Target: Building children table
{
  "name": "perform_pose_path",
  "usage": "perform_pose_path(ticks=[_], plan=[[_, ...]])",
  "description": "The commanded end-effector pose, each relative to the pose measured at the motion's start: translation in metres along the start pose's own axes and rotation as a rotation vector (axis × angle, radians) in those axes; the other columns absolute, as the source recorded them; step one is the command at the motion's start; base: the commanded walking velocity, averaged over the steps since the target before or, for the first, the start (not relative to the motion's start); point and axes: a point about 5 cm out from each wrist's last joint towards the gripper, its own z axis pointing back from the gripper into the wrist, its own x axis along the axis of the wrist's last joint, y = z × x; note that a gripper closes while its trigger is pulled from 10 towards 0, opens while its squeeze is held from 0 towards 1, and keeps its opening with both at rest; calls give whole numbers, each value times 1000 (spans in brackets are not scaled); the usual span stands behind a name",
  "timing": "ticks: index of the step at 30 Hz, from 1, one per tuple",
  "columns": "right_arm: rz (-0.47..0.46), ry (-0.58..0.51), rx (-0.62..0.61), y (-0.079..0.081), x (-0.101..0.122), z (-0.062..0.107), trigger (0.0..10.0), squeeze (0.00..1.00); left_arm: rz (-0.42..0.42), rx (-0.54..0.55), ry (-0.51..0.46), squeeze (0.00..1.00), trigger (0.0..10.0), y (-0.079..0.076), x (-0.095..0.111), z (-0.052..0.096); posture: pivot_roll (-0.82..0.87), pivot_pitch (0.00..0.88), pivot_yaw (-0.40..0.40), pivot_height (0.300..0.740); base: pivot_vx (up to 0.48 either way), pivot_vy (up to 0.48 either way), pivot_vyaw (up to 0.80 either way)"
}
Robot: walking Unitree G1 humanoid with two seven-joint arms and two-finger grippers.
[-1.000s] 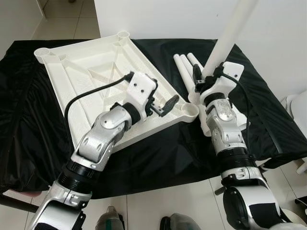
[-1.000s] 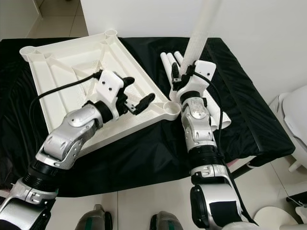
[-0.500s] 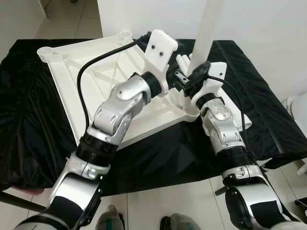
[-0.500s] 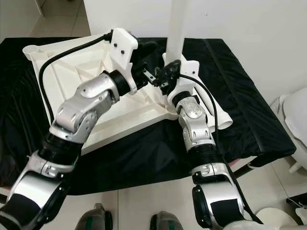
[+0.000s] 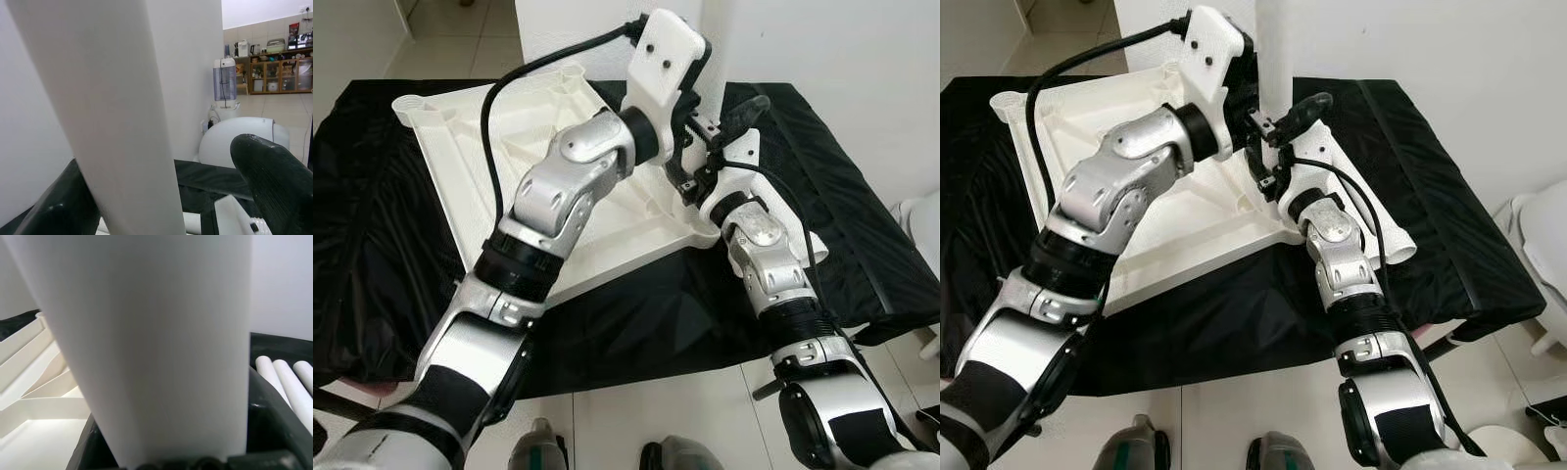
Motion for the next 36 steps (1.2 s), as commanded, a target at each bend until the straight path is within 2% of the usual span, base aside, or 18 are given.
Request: perform_pose_path(ticks=[1,6,7,10,11,24,27,28,30,31,34,36], plan=[[15,7,9,-1,0,2,10000,0,-9,-51,6,0,10000,-3,2,-2,-31,0,-17,740,0,0,0],[19,12,37,1,-2,3,10000,0,5,-87,4,0,10000,-1,4,-2,-30,0,-10,740,0,0,0],[21,13,41,1,-2,3,10000,0,12,-98,1,0,4588,-1,5,-2,-30,0,-8,740,0,0,0],[28,15,45,0,-3,4,10000,0,20,-111,-5,0,4549,1,8,-1,-30,0,-8,740,0,0,0],[30,16,46,0,-3,4,10000,0,18,-118,-13,0,0,2,10,0,-29,0,-6,740,0,0,0],[53,4,12,-5,-3,5,10000,0,48,-126,-52,0,0,5,18,3,-29,0,4,740,0,0,0],[36,7,-12,-7,-2,4,10000,0,45,-115,-65,0,0,5,22,2,-26,0,3,740,0,0,0],[27,4,-30,-8,-2,3,10000,980,37,-92,-66,0,0,7,24,1,-27,0,2,740,0,0,0],[27,4,-30,-8,-2,3,10000,980,37,-92,-66,0,0,7,24,1,-27,0,2,740,0,0,0],[18,-1,-48,-10,-1,3,10000,1000,34,-63,-68,0,10000,9,27,-1,-25,0,1,740,0,0,0],[18,-14,-86,-13,2,2,10000,1000,25,-11,-84,0,10000,13,35,-4,-21,0,-1,740,0,0,0],[23,-39,-153,-15,8,0,10000,1000,-35,81,-90,0,10000,16,43,-8,-20,0,-3,740,0,0,0]])
